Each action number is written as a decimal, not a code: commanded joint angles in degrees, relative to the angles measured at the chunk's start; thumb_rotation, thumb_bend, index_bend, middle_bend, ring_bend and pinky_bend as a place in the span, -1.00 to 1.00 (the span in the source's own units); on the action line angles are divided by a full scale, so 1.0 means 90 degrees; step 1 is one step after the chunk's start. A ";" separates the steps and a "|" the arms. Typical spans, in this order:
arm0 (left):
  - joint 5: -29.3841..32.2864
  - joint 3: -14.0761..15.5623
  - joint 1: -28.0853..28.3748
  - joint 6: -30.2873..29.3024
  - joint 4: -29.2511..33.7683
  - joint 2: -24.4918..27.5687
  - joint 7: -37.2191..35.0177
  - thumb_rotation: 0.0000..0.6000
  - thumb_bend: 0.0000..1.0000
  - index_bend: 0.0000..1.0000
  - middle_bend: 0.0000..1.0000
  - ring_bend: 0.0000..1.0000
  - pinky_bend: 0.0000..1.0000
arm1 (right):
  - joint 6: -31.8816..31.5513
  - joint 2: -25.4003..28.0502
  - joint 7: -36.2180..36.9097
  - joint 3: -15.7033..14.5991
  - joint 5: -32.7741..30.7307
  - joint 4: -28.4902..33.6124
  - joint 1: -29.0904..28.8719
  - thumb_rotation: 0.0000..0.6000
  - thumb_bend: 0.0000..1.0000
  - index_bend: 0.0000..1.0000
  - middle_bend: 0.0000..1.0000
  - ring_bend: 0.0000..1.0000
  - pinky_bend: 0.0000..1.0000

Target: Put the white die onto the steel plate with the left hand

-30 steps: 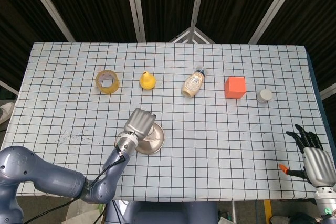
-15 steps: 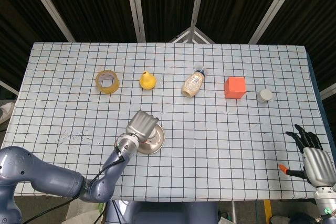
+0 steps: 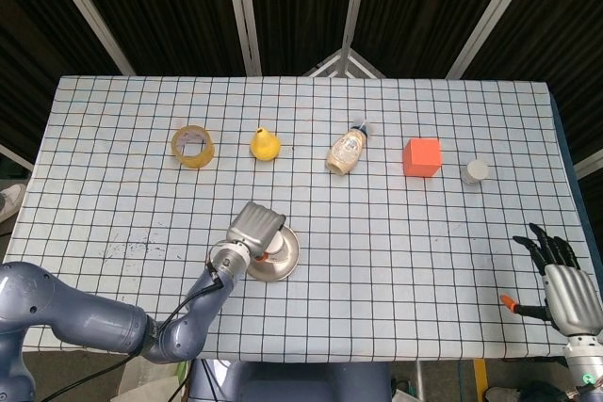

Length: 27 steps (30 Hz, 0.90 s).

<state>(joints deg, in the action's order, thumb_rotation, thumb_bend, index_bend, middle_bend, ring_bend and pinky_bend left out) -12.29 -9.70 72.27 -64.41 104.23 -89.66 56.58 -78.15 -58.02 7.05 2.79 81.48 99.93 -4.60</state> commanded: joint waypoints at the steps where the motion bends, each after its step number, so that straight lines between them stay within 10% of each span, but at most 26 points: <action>1: 0.0547 -0.0396 -0.0179 0.0583 0.0241 0.0135 -0.0669 1.00 -0.13 -0.07 -0.04 0.30 0.38 | -0.0009 0.0000 0.0001 0.0000 0.0006 0.0007 0.0002 1.00 -0.71 -0.60 -0.93 -0.81 -1.00; 11: 0.0112 0.0092 0.0081 0.0229 0.0078 0.0199 -0.0028 1.00 -0.14 -0.10 -0.04 0.30 0.38 | 0.0005 -0.0007 -0.0008 -0.0007 0.0012 0.0007 -0.0004 1.00 -0.71 -0.60 -0.93 -0.81 -1.00; 18: 0.0804 -0.0460 -0.0147 0.1182 0.0349 0.0394 -0.1002 1.00 -0.13 -0.08 -0.04 0.30 0.38 | 0.0002 -0.0010 -0.0015 -0.0003 -0.0001 0.0012 -0.0002 1.00 -0.71 -0.60 -0.93 -0.81 -1.00; 27: 0.0605 -0.0047 0.0141 0.0531 0.0294 0.0332 -0.0380 1.00 -0.13 -0.08 -0.04 0.30 0.38 | 0.0004 0.0001 0.0012 -0.0009 0.0013 0.0009 -0.0001 1.00 -0.71 -0.60 -0.93 -0.81 -1.00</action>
<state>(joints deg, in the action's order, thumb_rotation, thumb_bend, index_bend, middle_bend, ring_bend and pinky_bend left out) -7.69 -10.39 73.06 -58.54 106.40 -86.29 53.16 -78.12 -58.01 7.16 2.72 81.59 100.01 -4.60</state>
